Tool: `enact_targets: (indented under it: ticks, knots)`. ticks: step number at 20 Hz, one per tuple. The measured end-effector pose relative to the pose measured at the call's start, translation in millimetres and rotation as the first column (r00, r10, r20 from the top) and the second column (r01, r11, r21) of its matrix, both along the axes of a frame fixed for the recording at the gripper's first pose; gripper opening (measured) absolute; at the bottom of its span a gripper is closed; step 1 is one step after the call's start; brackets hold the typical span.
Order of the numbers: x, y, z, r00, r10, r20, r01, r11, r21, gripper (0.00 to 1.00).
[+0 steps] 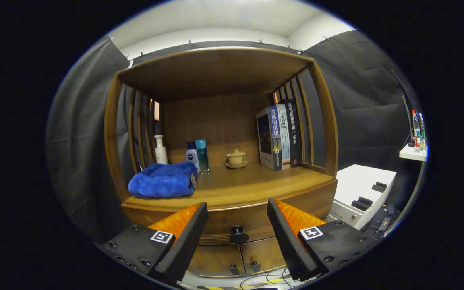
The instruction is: Pull open the drawer, take out the items inside it, and place them on the countertop above the cabinet.
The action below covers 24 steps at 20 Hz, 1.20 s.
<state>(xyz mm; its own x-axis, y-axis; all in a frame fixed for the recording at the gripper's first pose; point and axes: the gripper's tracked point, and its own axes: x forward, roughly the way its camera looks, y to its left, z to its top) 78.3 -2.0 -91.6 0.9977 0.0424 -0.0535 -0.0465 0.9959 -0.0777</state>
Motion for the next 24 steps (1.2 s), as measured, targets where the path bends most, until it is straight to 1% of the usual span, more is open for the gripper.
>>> enact_targets:
  ticks: [3,7,11,14,15,17,20,24]
  knots:
    - [20,-6,-34,0.999,0.005,-0.037,-0.006,0.999,-0.043,0.94]
    - [36,-3,-75,0.993,0.036,-0.11,-0.04,0.999,-0.036,0.91]
    - [48,-4,-103,0.984,0.034,-0.175,-0.034,0.999,0.003,0.74]
    - [57,-6,-110,0.983,0.031,-0.182,-0.028,0.999,0.023,0.62]
    - [56,-5,-109,0.983,0.032,-0.181,-0.027,0.999,0.027,0.55]
    - [54,-5,-111,0.98,0.036,-0.195,-0.035,0.999,0.009,0.54]
    - [56,-5,-111,0.983,0.045,-0.178,-0.054,0.998,-0.043,0.53]
    - [59,-7,-122,0.98,0.015,-0.197,-0.032,0.996,-0.082,0.54]
